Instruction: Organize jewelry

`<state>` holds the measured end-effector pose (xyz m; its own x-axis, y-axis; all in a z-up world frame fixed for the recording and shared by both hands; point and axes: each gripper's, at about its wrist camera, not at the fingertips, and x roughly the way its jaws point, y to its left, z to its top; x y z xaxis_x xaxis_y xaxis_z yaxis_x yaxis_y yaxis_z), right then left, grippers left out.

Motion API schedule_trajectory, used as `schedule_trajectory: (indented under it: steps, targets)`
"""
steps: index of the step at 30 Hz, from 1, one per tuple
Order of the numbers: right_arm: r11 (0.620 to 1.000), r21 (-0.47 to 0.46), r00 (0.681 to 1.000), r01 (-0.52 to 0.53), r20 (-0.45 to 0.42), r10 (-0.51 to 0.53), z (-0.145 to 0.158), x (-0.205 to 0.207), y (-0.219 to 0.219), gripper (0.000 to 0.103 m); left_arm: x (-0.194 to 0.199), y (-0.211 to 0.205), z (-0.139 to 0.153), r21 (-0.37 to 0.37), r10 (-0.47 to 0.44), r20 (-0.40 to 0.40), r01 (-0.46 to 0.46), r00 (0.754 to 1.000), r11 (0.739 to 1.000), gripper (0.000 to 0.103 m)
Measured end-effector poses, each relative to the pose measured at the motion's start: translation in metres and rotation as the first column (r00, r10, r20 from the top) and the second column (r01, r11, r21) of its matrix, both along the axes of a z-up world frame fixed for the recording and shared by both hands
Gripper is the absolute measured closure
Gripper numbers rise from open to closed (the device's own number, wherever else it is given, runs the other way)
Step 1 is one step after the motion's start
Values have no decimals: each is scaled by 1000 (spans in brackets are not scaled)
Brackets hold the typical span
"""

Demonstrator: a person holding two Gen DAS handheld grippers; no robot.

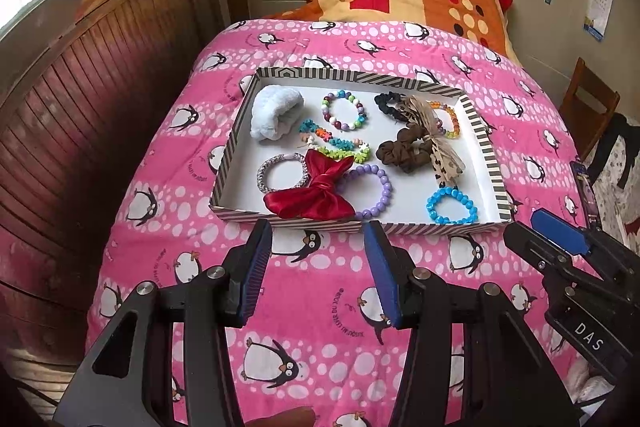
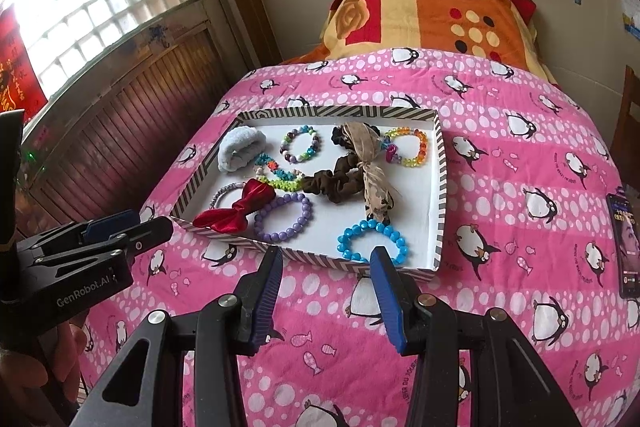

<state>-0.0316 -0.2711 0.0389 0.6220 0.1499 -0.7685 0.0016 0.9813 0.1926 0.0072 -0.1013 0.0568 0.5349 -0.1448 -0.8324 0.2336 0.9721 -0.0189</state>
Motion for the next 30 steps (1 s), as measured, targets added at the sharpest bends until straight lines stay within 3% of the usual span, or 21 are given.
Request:
schedule_trajectory:
  steps: [30]
  targets:
    - [1000,-5,1000,-9,-19,9,-4,-1,3,60,0,0,-1,0,-1,-4,1,1000,1000,55]
